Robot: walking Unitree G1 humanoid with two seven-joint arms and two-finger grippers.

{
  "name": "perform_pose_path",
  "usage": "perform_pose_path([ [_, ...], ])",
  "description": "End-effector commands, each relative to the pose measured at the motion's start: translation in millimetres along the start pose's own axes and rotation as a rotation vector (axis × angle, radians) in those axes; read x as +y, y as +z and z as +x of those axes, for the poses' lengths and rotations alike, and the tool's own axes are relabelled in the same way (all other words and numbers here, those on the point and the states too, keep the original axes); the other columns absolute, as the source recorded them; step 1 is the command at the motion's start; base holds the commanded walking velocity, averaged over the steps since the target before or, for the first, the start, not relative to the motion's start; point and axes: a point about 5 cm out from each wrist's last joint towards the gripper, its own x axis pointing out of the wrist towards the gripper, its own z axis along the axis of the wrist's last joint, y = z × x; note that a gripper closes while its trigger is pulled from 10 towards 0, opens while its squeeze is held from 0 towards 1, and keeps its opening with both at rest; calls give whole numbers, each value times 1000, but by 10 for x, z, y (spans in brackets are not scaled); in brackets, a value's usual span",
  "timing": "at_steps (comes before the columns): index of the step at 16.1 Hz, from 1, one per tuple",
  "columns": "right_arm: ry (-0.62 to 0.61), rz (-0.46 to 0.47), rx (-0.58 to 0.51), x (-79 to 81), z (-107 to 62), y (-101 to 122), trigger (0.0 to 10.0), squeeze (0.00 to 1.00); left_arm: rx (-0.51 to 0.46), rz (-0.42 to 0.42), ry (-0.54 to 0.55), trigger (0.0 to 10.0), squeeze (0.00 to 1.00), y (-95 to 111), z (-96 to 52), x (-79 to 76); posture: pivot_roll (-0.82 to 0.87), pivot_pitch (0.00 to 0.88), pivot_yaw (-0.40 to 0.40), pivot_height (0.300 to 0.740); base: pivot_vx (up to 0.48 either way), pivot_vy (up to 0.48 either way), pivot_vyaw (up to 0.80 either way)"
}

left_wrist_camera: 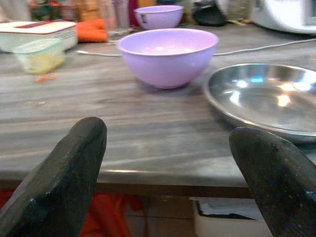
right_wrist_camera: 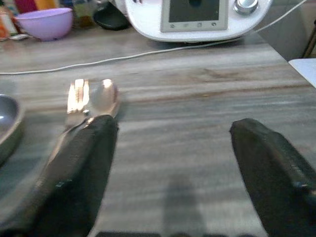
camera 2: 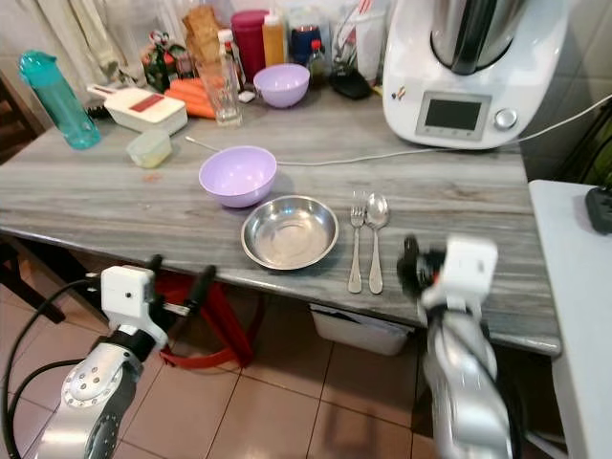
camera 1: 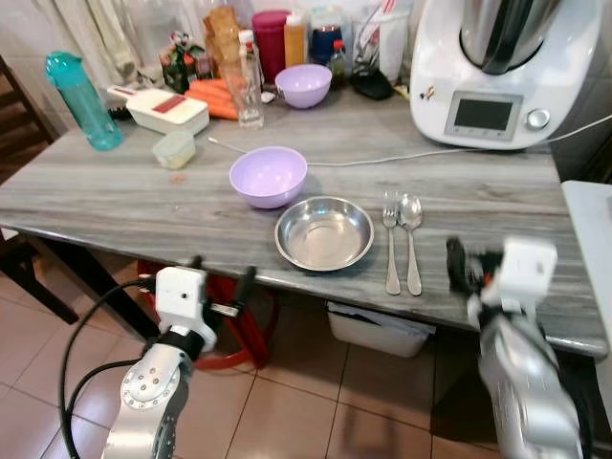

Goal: Setting the table

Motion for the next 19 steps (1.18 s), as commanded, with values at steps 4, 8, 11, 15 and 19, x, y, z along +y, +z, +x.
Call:
perform_pose_path([
  [4,71,-4,-83,153,-163,105,10000,894,1,7,79,10000,0,-22,61,39,-72,0,91,740,0,0,0],
  [8,82,-25,-64,128,-284,50,10000,0,3,5,110,10000,0,-49,68,22,-72,0,86,740,0,0,0],
  [11,91,-15,-60,127,-262,40,10000,0,8,-8,102,10000,0,-71,56,-29,-72,0,80,740,-170,0,-800],
  [15,97,-6,-57,148,-264,37,10000,0,4,-7,113,10000,0,-65,63,-24,-71,0,78,740,-293,0,-128],
  [19,77,-6,-48,143,-248,28,10000,0,0,-11,131,10000,0,-61,79,-19,-72,0,78,740,-331,0,0],
])
